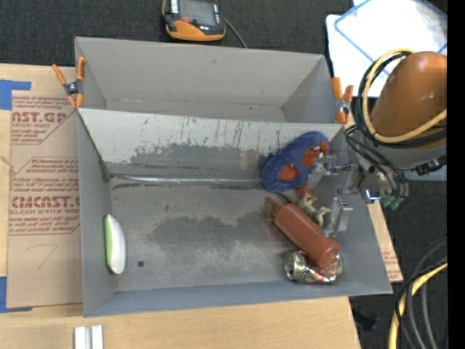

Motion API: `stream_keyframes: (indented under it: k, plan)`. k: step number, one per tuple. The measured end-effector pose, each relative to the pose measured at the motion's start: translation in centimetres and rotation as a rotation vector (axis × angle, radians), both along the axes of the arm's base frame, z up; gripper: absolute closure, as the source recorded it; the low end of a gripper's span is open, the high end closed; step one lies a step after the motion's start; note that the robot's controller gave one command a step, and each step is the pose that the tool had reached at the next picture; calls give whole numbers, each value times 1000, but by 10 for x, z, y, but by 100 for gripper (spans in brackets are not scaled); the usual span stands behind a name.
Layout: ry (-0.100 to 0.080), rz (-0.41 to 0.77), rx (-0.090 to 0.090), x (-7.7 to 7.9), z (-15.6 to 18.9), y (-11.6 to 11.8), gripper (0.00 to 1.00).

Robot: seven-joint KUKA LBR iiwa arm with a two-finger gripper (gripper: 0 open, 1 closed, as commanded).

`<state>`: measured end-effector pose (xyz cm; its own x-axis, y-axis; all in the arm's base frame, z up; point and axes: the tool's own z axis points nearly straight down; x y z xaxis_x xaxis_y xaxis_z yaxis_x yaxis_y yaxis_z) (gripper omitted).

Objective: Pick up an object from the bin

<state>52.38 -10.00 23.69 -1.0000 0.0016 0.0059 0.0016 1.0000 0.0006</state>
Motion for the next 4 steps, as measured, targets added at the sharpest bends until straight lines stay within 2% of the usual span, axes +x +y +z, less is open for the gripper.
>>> stream_keyframes:
  k: [1,2,3,4]
  plan:
    - [-9,2,-1,2,5,1,0]
    - [-17,-68,-2,1,-135,-16,0]
    - [-19,-208,-2,-6,-80,-32,0]
    - [-14,-534,4,-12,-139,15,0]
